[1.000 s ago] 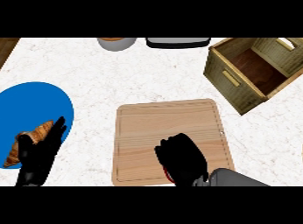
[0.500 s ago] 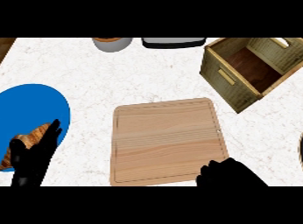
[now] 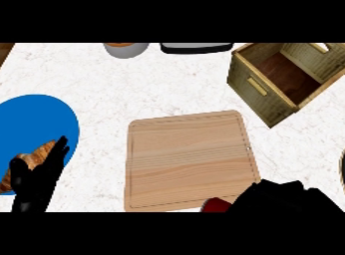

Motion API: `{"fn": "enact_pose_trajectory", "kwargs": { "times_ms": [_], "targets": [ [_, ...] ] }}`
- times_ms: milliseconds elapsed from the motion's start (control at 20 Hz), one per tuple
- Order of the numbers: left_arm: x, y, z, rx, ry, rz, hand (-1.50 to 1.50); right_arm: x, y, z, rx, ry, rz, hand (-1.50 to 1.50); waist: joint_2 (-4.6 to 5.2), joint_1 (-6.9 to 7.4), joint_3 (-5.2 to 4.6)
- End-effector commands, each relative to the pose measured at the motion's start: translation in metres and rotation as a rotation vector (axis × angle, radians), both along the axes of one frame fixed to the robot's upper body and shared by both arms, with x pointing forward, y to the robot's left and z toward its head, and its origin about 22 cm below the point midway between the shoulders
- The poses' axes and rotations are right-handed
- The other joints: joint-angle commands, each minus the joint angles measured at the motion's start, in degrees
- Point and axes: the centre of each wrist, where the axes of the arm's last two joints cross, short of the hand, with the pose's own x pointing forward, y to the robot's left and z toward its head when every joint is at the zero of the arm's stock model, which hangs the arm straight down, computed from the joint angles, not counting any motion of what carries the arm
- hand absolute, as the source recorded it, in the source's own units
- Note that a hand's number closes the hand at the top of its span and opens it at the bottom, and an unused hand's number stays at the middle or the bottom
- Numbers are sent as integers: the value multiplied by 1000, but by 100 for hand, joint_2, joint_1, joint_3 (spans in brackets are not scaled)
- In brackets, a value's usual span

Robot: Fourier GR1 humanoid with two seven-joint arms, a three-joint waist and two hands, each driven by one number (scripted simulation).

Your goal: Pick the can from the cutting board and place it in the basket

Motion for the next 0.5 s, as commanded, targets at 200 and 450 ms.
{"fn": "enact_pose_trajectory", "kwargs": {
  "times_ms": [200, 450],
  "targets": [
    [-5, 4, -13, -22, 138, 10, 0, -2, -38, 75, 194, -84, -166, 150, 37, 87, -80],
    [-7, 6, -24, -18, 131, -7, 0, 30, -69, 125, 275, -114, -292, 150, 58, 217, -98]
  ]
}}
